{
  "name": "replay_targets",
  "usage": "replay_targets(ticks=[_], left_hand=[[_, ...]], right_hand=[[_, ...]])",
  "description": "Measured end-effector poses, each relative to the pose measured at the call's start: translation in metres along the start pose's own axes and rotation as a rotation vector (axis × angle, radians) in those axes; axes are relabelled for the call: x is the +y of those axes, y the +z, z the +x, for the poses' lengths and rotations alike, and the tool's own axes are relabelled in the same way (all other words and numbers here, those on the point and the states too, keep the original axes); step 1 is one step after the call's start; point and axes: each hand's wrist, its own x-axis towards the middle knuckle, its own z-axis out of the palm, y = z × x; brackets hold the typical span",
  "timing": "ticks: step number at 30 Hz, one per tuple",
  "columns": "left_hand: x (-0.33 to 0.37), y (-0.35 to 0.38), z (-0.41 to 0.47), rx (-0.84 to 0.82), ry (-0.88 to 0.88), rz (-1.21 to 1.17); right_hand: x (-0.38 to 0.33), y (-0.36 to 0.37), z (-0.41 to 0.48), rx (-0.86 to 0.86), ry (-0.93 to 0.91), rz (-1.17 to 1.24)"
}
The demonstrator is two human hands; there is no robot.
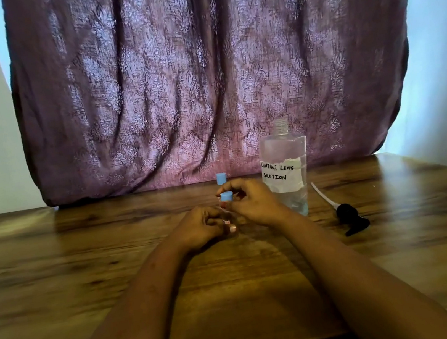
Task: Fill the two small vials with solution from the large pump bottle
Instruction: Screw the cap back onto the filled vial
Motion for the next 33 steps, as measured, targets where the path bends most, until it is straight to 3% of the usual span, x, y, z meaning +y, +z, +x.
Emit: replay_targets(ticks=[4,8,12,16,21,29,33], left_hand=[[0.001,0.0,-0.002,0.003,0.016,-0.006],[0.0,0.001,0.0,-0.004,0.027,0.013],[0.001,0.0,0.0,-0.011,0.019,0.06],[0.001,-0.001,-0.002,0.004,0.023,0.056],[0.001,0.0,-0.001,0.015,0.013,0.075],[0.0,-0.002,-0.001,-0.008,0.012,0.064],[0.0,0.0,-0.001,-0.021,-0.006,0.048]], right_hand=[[-0.006,-0.001,-0.003,-0.011,-0.011,0.093],[-0.004,0.003,-0.001,0.105,-0.048,-0.067],[-0.003,-0.001,0.0,0.035,-0.039,-0.081],[-0.005,-0.006,-0.002,-0.045,-0.008,0.082],[-0.006,0.001,-0.001,0.109,-0.035,0.0],[-0.004,-0.008,0.0,-0.03,-0.021,0.079],[-0.003,-0.006,0.001,0.092,-0.047,0.034]])
